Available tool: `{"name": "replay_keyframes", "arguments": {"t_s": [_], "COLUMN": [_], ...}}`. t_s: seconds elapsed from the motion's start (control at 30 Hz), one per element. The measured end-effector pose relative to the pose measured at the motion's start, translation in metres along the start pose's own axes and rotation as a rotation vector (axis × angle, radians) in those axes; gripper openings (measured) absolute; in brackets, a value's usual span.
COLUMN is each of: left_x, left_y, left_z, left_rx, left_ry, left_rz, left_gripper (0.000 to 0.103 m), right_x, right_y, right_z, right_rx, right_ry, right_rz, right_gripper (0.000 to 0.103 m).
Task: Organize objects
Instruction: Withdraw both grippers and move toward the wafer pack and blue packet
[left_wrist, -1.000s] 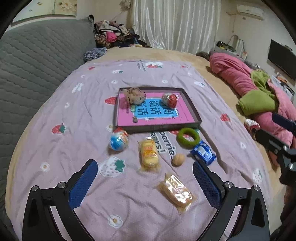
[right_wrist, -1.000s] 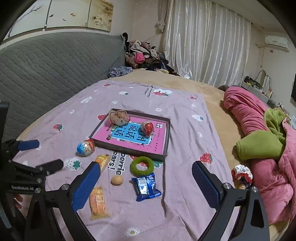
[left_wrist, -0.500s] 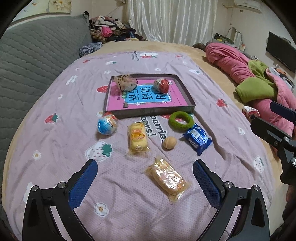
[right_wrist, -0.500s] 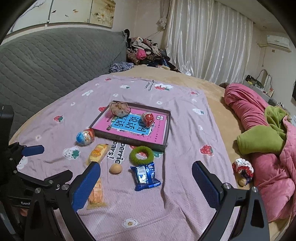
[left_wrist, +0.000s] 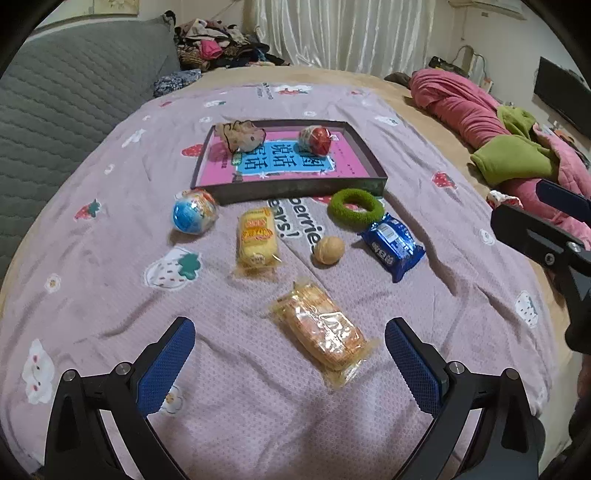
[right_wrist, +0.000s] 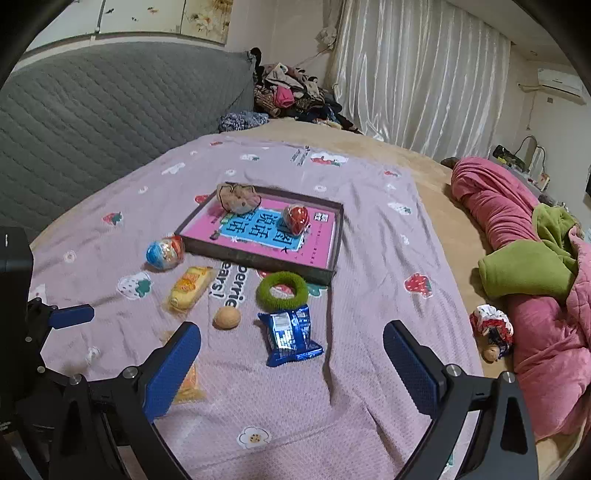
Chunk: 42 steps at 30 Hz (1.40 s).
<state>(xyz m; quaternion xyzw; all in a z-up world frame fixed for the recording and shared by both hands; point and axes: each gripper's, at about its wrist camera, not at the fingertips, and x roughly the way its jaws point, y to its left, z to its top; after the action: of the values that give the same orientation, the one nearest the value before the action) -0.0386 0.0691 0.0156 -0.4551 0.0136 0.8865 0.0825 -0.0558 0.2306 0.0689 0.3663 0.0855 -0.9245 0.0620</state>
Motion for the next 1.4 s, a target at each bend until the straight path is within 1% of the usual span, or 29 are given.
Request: {"name": "replay_keyframes", "arguments": {"t_s": [0.5,0.87,1.1,1.3,1.4], "left_x": [0.034,0.045,0.051,0.061,0.065], "left_y": [-0.007,-0.008,-0.010,-0.007,-0.007], "left_z": [-0.010,-0.014,-0.014,-0.012,-0.011], "left_rx": [-0.015,-0.027,-0.050,-0.109,-0.122], "left_ry": [0.043,0.062,0.075,0.090,0.098], "left_rz": [-0.013,-0.015,-0.028,-0.029,-0.017], "left_gripper": [0.103,0.103,0.103,0.103,0.103], "right_x": [0.044,0.058,0.068,0.080,0.086], "right_y": [0.006,0.008,0.007,0.002,-0.002], "right_z": [-0.020,-0.029,-0.032,-0.032,-0.031], "right_rx": [-0.036,-0.043,-0.044,-0.035,-0.025], "right_ry": [0.065,0.097,0.116,0.133,0.139], "right_rz": [0.020,0.023,0.030,0.031,0.034], "right_gripper": [0.100,0.100,0.100,0.100,0.100]}}
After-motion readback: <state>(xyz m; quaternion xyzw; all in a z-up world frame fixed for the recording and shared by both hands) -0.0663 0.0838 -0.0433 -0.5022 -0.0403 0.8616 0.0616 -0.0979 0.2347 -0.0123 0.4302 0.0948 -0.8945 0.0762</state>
